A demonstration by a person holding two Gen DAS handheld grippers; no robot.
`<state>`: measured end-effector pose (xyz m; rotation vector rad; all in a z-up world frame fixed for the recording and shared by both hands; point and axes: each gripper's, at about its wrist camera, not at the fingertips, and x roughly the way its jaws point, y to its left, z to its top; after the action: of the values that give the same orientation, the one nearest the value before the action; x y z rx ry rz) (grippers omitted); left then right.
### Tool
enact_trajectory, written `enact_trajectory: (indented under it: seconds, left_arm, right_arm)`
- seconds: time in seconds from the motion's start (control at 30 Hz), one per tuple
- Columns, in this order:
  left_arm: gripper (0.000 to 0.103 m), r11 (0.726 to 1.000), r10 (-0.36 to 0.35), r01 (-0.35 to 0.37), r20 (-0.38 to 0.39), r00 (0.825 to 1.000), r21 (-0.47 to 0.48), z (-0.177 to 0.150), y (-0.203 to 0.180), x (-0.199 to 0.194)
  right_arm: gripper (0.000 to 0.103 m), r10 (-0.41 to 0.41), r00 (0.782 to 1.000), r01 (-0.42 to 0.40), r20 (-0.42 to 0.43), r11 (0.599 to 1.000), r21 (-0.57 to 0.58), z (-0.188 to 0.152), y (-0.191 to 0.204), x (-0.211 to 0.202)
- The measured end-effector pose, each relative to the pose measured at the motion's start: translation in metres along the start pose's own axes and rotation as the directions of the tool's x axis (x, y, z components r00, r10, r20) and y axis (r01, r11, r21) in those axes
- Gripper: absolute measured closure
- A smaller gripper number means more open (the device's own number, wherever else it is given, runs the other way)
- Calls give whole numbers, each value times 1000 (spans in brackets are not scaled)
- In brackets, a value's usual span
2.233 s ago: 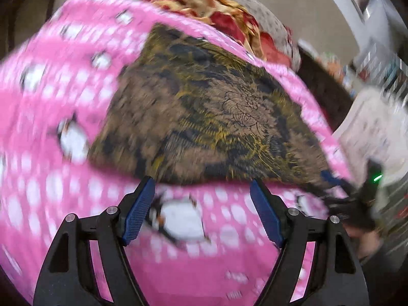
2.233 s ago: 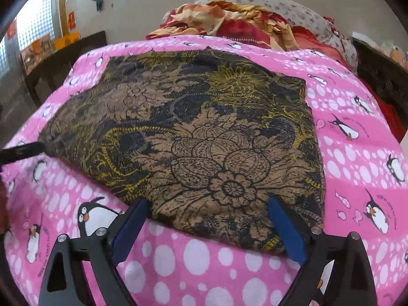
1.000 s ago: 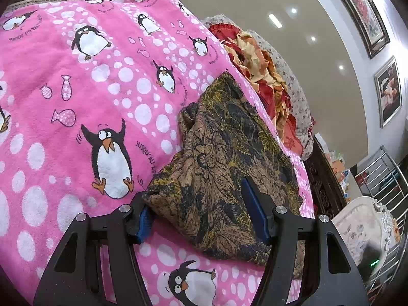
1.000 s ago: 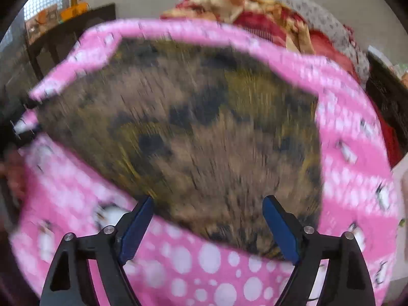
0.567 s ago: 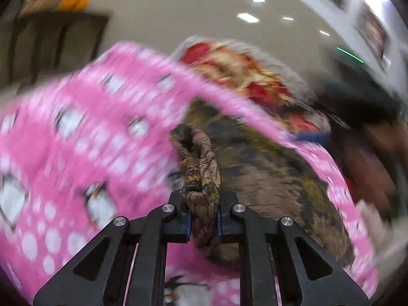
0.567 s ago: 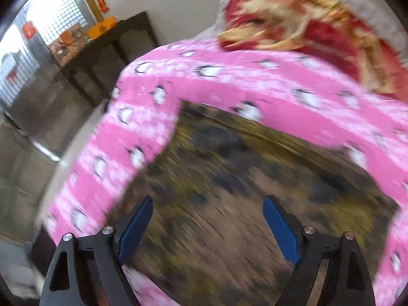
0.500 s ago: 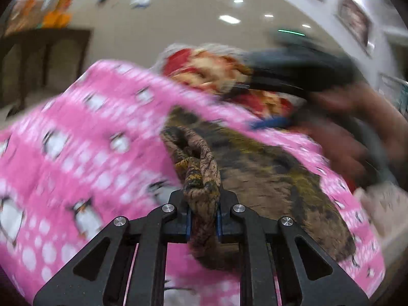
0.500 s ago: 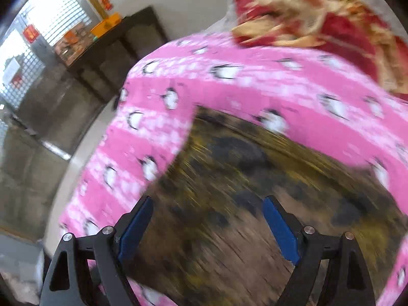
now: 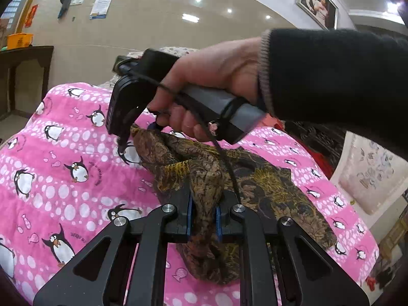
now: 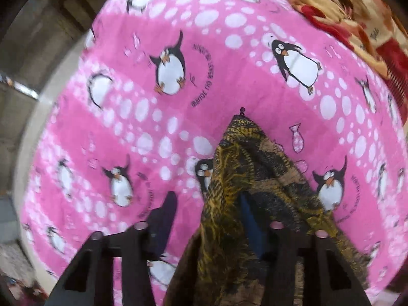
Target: Fold small clothes
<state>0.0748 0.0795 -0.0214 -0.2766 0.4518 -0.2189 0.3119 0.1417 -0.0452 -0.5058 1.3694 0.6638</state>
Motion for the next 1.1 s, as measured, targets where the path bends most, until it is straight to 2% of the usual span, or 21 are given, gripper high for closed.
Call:
enact_trajectory:
  seconds: [0.03, 0.13, 0.27, 0.43, 0.6, 0.7, 0.9, 1.0, 1.1]
  left_arm:
    - [91, 1000, -6, 6, -2, 1000, 2, 0, -3, -2]
    - [93, 1000, -18, 18, -3, 1000, 16, 1, -11, -5]
    - [94, 998, -43, 43, -8, 999, 38, 2, -30, -6]
    - [94, 990, -108, 110, -29, 994, 88, 2, -74, -3]
    - [95, 974, -173, 180, -61, 983, 139, 1, -118, 8]
    - [96, 960, -211, 225, -98, 973, 168, -4, -148, 19]
    - [96, 922, -273, 318, -210, 939, 220, -25, -211, 47]
    - [96, 917, -252, 329, -312, 916, 225, -49, -235, 76]
    - [96, 918, -227, 325, -373, 900, 226, -69, -245, 91]
  right_arm:
    - [76, -20, 1000, 20, -4, 1000, -4, 1, 0, 1]
    - [94, -37, 999, 37, -3, 999, -1, -5, -7, -3]
    - [96, 0, 999, -2, 49, 999, 37, -29, -33, -25]
    - [96, 68, 987, -87, 147, 988, 127, -77, -86, -64]
    - [96, 69, 974, -112, 215, 974, 195, -125, -142, -92]
    - [96, 61, 968, -122, 243, 963, 242, -166, -182, -104]
    - [97, 52, 967, -132, 249, 940, 315, -226, -243, -98]
    - [97, 82, 969, -166, 234, 915, 367, -251, -272, -73]
    - [96, 130, 961, -226, 243, 876, 426, -270, -296, -42]
